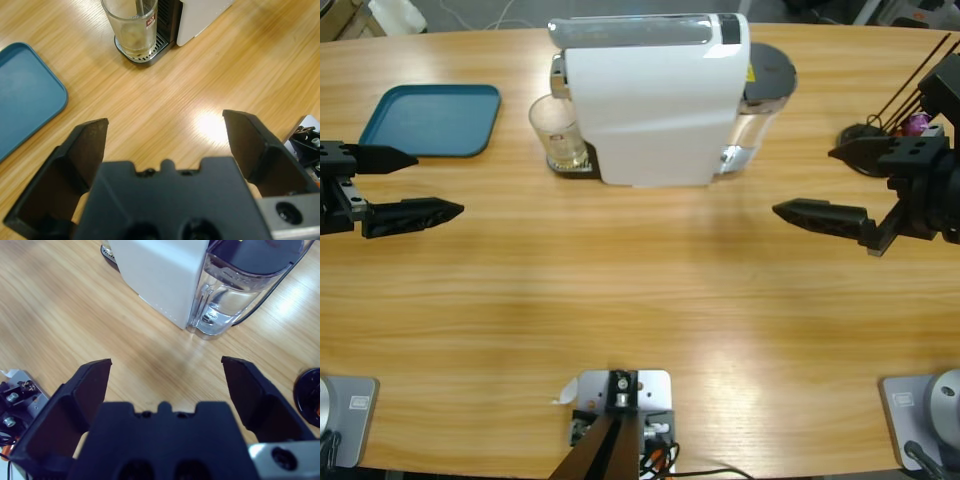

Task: Pour coffee

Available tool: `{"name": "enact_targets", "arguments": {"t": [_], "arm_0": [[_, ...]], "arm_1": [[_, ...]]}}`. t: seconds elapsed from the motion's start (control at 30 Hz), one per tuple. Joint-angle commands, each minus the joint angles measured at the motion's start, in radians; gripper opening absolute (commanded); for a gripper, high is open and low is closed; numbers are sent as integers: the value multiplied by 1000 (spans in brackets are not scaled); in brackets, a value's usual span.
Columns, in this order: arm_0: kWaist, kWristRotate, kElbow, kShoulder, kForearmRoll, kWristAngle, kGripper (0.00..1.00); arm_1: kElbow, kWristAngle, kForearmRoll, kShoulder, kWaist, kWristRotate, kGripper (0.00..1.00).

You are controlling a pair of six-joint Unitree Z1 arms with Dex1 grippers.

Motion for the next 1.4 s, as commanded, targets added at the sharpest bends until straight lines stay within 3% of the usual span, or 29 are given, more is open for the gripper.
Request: {"name": "enact_targets", "arguments": {"t": [0.03,1.4], "arm_0": [[11,11,8,23,-10,6,1000],[28,10,8,18,-13,13,1000]], "arm_1": [[31,-22,-9,7,9,-4,991],[32,-23,-12,12,9,-5,991]]}}
